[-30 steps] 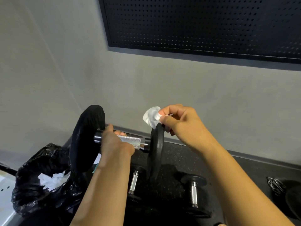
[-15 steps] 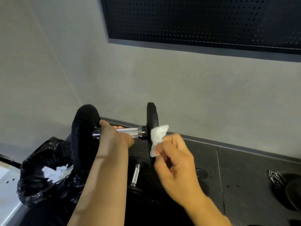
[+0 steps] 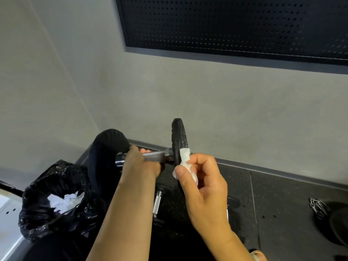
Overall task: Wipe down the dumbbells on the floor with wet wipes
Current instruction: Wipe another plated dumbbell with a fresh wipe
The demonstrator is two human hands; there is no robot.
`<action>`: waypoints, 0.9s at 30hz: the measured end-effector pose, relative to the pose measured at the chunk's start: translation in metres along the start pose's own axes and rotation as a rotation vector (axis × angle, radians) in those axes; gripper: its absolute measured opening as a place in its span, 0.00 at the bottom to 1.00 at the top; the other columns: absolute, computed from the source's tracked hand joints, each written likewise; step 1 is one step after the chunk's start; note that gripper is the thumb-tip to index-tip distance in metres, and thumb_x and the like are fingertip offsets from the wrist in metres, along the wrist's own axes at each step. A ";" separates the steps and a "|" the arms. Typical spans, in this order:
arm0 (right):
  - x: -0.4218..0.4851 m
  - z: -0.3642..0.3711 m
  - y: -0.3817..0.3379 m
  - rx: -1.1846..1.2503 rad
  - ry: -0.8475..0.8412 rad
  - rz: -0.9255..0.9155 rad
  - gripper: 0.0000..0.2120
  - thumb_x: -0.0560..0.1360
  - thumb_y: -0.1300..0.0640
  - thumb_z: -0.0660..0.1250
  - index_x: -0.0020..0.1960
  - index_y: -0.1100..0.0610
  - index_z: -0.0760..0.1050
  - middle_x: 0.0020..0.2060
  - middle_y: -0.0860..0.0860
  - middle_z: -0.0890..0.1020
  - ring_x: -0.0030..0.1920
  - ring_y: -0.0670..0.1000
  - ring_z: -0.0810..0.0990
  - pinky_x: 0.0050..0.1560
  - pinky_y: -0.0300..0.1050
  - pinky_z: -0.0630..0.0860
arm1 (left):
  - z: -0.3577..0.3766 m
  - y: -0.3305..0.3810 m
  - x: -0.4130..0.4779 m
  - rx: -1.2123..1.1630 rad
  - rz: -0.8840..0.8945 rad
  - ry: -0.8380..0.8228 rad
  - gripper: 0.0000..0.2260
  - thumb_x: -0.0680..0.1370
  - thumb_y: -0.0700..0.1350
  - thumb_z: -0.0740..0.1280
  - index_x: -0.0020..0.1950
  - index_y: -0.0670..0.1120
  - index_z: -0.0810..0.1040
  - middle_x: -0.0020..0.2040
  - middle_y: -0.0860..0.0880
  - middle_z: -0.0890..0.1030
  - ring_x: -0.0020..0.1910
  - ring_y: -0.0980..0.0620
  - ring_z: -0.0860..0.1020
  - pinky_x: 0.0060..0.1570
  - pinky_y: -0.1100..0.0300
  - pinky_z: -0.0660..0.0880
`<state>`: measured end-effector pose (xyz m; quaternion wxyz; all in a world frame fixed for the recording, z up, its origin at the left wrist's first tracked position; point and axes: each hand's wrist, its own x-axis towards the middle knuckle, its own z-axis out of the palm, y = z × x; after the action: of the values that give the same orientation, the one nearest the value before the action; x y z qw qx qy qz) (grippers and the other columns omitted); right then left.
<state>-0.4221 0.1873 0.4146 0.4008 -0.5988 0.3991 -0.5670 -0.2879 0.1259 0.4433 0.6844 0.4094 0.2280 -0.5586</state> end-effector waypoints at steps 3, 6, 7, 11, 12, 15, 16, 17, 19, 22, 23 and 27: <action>0.002 0.003 -0.001 -0.086 0.057 -0.081 0.16 0.73 0.39 0.64 0.41 0.51 0.70 0.28 0.52 0.74 0.28 0.48 0.69 0.28 0.39 0.67 | -0.002 -0.011 -0.005 0.053 -0.029 0.065 0.13 0.80 0.48 0.62 0.37 0.48 0.67 0.34 0.52 0.69 0.32 0.55 0.69 0.37 0.59 0.73; 0.003 -0.002 -0.002 -0.073 0.093 -0.128 0.18 0.77 0.45 0.61 0.37 0.58 0.69 0.26 0.50 0.73 0.26 0.47 0.68 0.27 0.37 0.66 | -0.003 -0.017 -0.008 0.021 -0.069 0.103 0.13 0.78 0.48 0.66 0.37 0.47 0.67 0.30 0.53 0.68 0.28 0.55 0.68 0.30 0.57 0.68; 0.003 -0.003 0.000 -0.067 0.115 -0.115 0.16 0.78 0.48 0.61 0.36 0.58 0.69 0.26 0.48 0.72 0.26 0.45 0.67 0.27 0.36 0.65 | -0.003 -0.018 -0.008 0.023 -0.076 0.100 0.13 0.78 0.48 0.66 0.37 0.47 0.68 0.30 0.54 0.68 0.28 0.55 0.69 0.29 0.57 0.68; 0.008 -0.011 0.020 -0.034 0.187 0.079 0.19 0.80 0.52 0.61 0.36 0.64 0.67 0.26 0.54 0.68 0.28 0.45 0.66 0.29 0.45 0.67 | 0.002 -0.025 -0.020 0.094 -0.065 0.068 0.10 0.80 0.49 0.62 0.41 0.51 0.67 0.32 0.55 0.69 0.33 0.59 0.72 0.22 0.60 0.69; 0.009 -0.013 0.025 -0.053 0.184 0.115 0.19 0.79 0.53 0.61 0.36 0.66 0.67 0.26 0.55 0.68 0.29 0.46 0.66 0.30 0.47 0.67 | 0.003 -0.026 -0.024 0.117 -0.063 0.064 0.12 0.81 0.49 0.62 0.39 0.48 0.66 0.29 0.53 0.68 0.27 0.58 0.71 0.20 0.63 0.68; 0.019 -0.021 0.047 -0.150 0.192 0.195 0.17 0.80 0.54 0.60 0.36 0.62 0.67 0.26 0.49 0.69 0.29 0.43 0.66 0.31 0.44 0.68 | 0.005 -0.027 -0.029 0.126 -0.049 0.073 0.14 0.80 0.50 0.62 0.38 0.46 0.66 0.29 0.50 0.68 0.24 0.53 0.69 0.25 0.59 0.71; 0.024 -0.023 0.056 -0.183 0.185 0.226 0.16 0.80 0.53 0.59 0.36 0.59 0.67 0.27 0.47 0.70 0.29 0.43 0.66 0.32 0.45 0.68 | 0.006 -0.026 -0.029 0.115 -0.044 0.074 0.14 0.80 0.50 0.63 0.38 0.46 0.67 0.31 0.51 0.69 0.27 0.53 0.70 0.30 0.55 0.72; 0.028 -0.025 0.064 -0.214 0.176 0.259 0.16 0.80 0.52 0.59 0.35 0.57 0.67 0.27 0.46 0.70 0.29 0.43 0.66 0.33 0.46 0.68 | 0.007 -0.025 -0.029 0.103 -0.038 0.071 0.14 0.80 0.49 0.64 0.37 0.46 0.67 0.31 0.51 0.69 0.29 0.53 0.71 0.32 0.53 0.72; 0.039 -0.031 0.083 -0.238 0.133 0.352 0.17 0.80 0.51 0.59 0.34 0.54 0.66 0.26 0.45 0.70 0.28 0.45 0.67 0.33 0.45 0.67 | 0.009 -0.024 -0.028 0.066 -0.030 0.058 0.14 0.79 0.49 0.65 0.36 0.46 0.68 0.30 0.52 0.69 0.28 0.54 0.71 0.33 0.52 0.71; 0.051 -0.037 0.076 -0.166 0.134 0.436 0.18 0.79 0.49 0.61 0.34 0.54 0.66 0.23 0.46 0.68 0.27 0.48 0.65 0.32 0.42 0.64 | 0.010 -0.021 -0.025 0.062 -0.036 0.053 0.13 0.79 0.48 0.65 0.38 0.45 0.68 0.30 0.52 0.68 0.28 0.54 0.69 0.41 0.55 0.75; 0.054 -0.039 0.061 -0.180 0.164 0.390 0.17 0.80 0.50 0.61 0.34 0.55 0.66 0.24 0.47 0.67 0.28 0.48 0.65 0.32 0.42 0.64 | 0.010 -0.020 -0.022 0.078 -0.038 0.044 0.11 0.79 0.47 0.64 0.39 0.45 0.68 0.30 0.52 0.68 0.29 0.55 0.69 0.42 0.57 0.75; 0.042 -0.029 -0.018 -0.061 0.149 0.020 0.15 0.79 0.52 0.61 0.34 0.54 0.68 0.24 0.44 0.71 0.27 0.44 0.68 0.28 0.42 0.69 | 0.005 -0.021 -0.019 0.093 -0.038 0.028 0.04 0.80 0.48 0.63 0.46 0.50 0.73 0.29 0.53 0.67 0.28 0.56 0.68 0.34 0.58 0.71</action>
<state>-0.4495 0.1537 0.4472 0.3571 -0.5628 0.4508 -0.5937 -0.3142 0.1315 0.4543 0.6506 0.4439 0.2192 -0.5759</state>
